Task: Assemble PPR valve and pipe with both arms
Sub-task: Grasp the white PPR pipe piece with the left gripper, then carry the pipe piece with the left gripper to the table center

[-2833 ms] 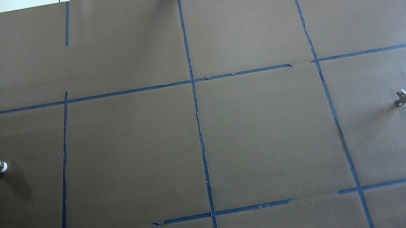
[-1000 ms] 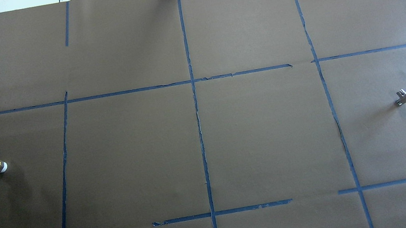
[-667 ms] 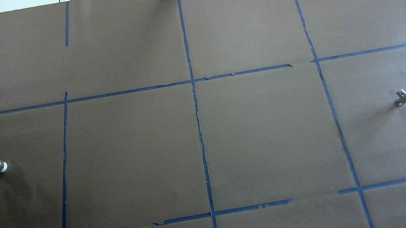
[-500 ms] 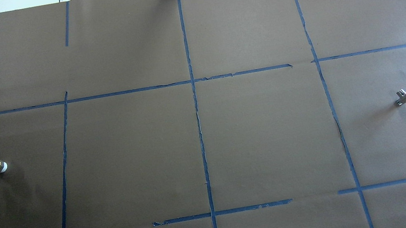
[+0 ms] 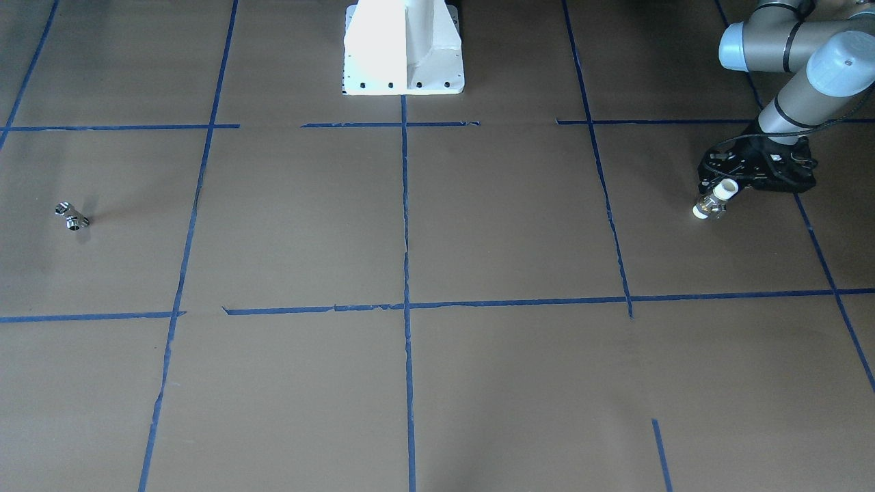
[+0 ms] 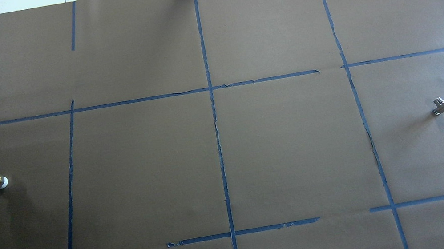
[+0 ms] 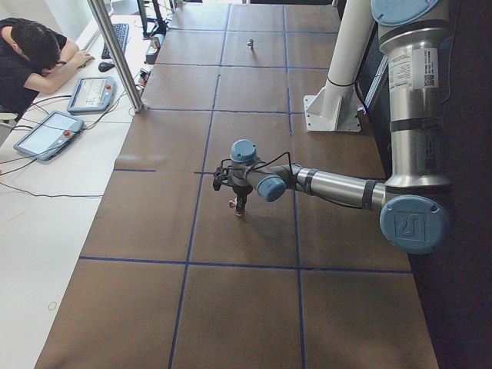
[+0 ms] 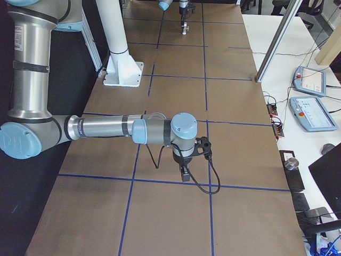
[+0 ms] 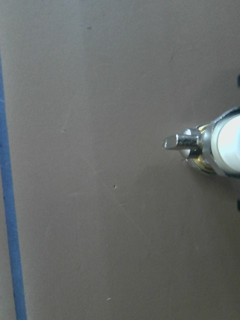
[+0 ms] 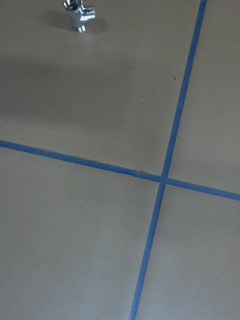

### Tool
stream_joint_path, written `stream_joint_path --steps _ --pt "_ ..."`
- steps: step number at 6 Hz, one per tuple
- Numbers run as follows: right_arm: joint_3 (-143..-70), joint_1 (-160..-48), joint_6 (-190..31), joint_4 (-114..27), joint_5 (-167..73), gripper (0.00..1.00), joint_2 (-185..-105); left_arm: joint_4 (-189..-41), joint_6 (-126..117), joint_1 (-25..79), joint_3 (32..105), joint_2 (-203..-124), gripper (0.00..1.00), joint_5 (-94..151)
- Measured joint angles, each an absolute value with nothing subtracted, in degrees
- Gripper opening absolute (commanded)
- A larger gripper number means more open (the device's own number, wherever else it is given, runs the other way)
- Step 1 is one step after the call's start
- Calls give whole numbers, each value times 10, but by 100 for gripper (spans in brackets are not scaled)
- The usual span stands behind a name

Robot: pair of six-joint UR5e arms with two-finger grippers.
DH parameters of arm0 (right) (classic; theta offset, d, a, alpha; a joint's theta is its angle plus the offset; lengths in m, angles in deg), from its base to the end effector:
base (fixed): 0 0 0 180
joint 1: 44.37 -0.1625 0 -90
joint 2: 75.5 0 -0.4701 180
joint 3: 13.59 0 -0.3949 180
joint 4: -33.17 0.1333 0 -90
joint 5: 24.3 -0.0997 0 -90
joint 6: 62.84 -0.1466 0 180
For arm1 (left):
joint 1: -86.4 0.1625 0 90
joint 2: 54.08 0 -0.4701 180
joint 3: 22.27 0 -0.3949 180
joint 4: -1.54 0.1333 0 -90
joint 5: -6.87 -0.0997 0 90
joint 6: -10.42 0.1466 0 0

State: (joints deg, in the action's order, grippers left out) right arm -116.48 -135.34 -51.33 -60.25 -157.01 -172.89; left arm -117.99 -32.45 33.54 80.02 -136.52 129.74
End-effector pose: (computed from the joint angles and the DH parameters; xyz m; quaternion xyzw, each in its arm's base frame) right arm 0.0412 -0.4355 0.6949 0.0564 -0.3601 -0.0921 0.9266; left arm 0.2490 -0.4178 0.6416 0.0426 0.3887 0.0374 0.9196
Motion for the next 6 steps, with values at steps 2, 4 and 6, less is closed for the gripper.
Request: stream_joint_path --steps 2,4,6 --pt "-1165 -1353 -513 -603 -1572 100 -1729 -1179 -324 333 814 -1365 0 1297" --pt "-1165 -1353 -513 -602 -1573 100 -1729 -1175 -338 332 849 -1384 0 1296" --pt "-1165 -1353 -513 -602 -1573 100 -1729 -1146 -353 348 854 -1468 0 1294"
